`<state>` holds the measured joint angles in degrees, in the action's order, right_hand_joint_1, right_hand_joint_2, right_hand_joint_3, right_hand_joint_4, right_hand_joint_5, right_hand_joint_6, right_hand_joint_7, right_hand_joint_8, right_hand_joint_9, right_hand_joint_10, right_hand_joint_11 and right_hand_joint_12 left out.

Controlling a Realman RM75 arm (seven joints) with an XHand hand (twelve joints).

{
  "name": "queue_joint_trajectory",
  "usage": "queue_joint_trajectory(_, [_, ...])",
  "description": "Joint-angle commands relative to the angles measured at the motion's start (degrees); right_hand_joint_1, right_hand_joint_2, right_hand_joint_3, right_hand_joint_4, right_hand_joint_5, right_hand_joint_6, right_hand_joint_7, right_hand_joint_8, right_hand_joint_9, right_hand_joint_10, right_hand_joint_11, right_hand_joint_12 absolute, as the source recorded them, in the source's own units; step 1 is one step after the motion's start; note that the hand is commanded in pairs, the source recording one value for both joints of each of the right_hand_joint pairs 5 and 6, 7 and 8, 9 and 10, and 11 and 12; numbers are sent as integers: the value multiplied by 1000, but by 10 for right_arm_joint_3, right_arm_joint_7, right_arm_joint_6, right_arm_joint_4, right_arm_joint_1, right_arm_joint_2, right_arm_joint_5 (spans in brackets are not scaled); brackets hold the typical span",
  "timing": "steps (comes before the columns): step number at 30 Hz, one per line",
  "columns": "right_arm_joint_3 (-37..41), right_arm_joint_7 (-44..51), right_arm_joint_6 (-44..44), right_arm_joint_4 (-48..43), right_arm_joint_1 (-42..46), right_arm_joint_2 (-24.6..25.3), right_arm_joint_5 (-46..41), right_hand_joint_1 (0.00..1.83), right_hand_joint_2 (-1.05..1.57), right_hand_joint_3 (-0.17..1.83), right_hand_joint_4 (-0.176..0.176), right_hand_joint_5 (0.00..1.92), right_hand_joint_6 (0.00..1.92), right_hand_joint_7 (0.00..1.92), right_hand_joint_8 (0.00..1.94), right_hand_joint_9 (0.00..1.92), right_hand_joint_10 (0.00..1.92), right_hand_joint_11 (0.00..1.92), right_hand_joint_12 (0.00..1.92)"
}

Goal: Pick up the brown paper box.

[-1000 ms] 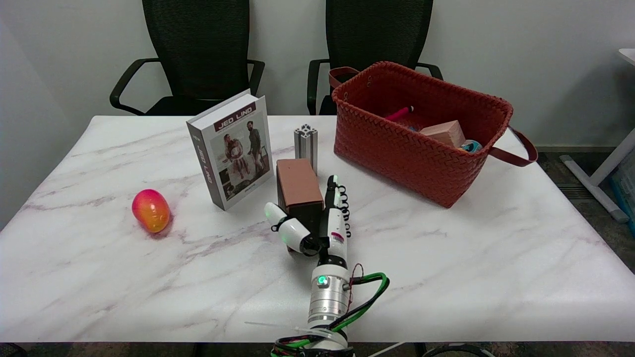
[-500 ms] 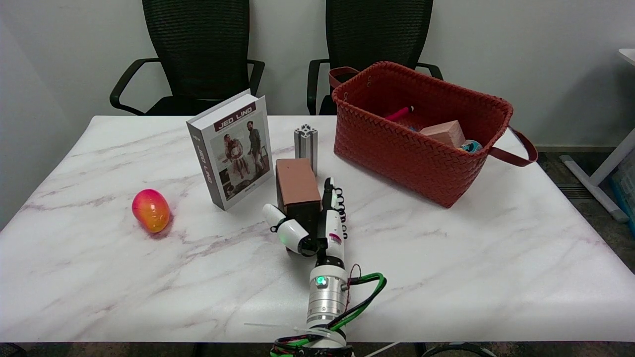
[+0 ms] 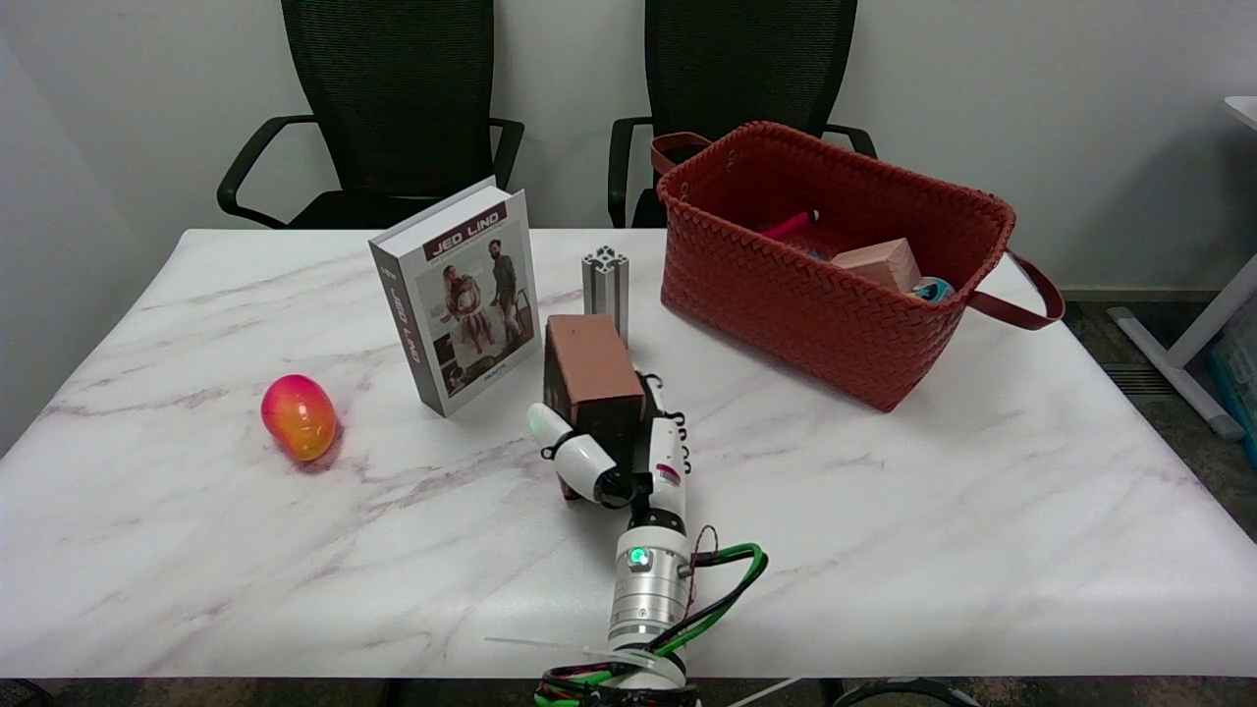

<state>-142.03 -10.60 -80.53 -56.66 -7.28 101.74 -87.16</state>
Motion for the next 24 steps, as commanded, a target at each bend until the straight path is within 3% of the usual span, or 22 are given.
queue_joint_trajectory(1, [-2, 0, -36, 4, 1, 8, 1, 858, 1021, 41, 0, 1041, 1041, 707, 707, 630, 630, 512, 512])
queue_joint_trajectory(4, [-2, 0, -36, 5, -1, 8, 1, 858, 1053, 81, 0, 1327, 1327, 827, 827, 753, 753, 609, 609])
queue_joint_trajectory(6, [-2, 0, -36, 5, -2, 8, 2, 871, 1063, 94, 0, 1421, 1421, 881, 881, 803, 803, 652, 652])
queue_joint_trajectory(15, [0, -1, -36, 5, -11, 7, 21, 877, 1072, 128, 0, 1421, 1421, 943, 943, 857, 857, 716, 716])
queue_joint_trajectory(24, [0, -5, -36, 3, -16, 5, 23, 956, 1110, 9, 0, 1376, 1376, 1003, 1003, 872, 872, 891, 891])
